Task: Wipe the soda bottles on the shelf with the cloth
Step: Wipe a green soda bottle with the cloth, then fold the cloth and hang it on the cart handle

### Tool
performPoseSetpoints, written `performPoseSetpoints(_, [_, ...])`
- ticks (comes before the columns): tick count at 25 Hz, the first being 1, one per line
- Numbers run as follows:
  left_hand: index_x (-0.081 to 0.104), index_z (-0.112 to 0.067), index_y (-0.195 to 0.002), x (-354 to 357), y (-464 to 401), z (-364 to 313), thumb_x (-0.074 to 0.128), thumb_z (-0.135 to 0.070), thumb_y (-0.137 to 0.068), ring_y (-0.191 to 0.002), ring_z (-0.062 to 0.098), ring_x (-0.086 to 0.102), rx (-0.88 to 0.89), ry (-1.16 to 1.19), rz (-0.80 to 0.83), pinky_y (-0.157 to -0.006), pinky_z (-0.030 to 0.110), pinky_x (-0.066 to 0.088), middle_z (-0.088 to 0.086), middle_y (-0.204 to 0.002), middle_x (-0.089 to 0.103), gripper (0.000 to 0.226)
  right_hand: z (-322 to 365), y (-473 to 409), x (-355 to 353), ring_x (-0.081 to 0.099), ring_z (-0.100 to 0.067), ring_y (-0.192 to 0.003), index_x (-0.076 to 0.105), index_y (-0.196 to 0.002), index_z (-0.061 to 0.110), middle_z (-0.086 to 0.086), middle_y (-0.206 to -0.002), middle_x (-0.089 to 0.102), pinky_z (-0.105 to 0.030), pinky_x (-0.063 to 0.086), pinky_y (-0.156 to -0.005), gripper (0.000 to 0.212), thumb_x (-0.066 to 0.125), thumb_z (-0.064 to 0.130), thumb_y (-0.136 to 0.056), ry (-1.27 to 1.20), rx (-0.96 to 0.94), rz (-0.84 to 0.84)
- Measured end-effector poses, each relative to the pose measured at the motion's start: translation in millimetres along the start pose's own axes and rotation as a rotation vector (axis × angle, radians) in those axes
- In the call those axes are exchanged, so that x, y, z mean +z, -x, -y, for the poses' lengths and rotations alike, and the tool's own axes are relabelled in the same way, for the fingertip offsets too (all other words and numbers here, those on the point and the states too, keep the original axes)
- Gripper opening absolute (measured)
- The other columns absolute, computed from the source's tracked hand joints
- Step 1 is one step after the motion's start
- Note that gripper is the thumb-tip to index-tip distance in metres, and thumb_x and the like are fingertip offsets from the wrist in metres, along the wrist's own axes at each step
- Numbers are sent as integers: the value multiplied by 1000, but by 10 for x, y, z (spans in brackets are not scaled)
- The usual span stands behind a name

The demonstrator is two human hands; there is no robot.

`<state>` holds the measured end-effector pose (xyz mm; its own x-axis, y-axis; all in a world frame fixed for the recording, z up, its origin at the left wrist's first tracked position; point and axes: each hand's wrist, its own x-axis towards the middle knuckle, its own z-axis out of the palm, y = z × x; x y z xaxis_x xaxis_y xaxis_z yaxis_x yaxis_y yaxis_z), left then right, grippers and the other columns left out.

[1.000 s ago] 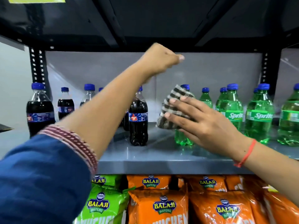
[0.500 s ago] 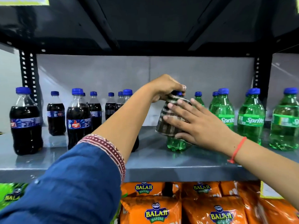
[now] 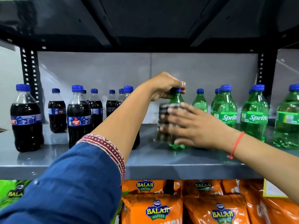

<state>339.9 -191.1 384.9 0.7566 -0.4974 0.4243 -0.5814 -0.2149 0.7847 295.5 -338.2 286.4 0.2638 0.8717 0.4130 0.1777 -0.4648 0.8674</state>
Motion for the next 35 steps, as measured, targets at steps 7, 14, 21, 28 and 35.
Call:
performPoseSetpoints(7, [66,-3,-88,-3,-7,9,56,-17,-85,-78,14,63,-1,-7,5,-73,22,52,5,-83,68,17,240,48,-83,47,-35,-124,61,-117,20,-7,-131,58,-45,59,-76,42,72,26,-77,-265,221,40])
performPoseSetpoints(14, [62,-11,-64,31,132,-93,57,-24,-83,-73,18,51,196,-399,-233,-69,29,47,10,-75,59,24,301,148,-521,42,-25,-126,51,-126,31,9,-141,46,-40,56,-81,45,60,14,-86,-526,241,242])
performPoseSetpoints(21, [65,-2,-73,-67,1287,-115,50,-55,-79,-60,13,66,245,-438,-320,-69,29,55,-3,-60,69,56,483,84,-1093,41,-6,-124,40,-125,43,21,-132,41,-20,31,-104,54,61,30,-77,-878,582,-62])
performPoseSetpoints(28, [56,-10,-82,-266,2474,194,66,6,-65,-57,6,57,4,141,-85,-53,17,49,-2,-63,62,25,1021,-334,-1308,38,11,-120,47,-118,36,19,-128,45,-1,27,-98,48,66,33,-74,-1210,586,-188])
performPoseSetpoints(35, [61,-17,-79,-35,3220,214,65,4,-69,-61,12,50,-214,-151,-312,-61,25,41,8,-70,57,23,1166,-616,-1286,57,-6,-77,67,-90,23,3,-85,69,-13,42,-68,22,75,12,-72,-1455,371,26])
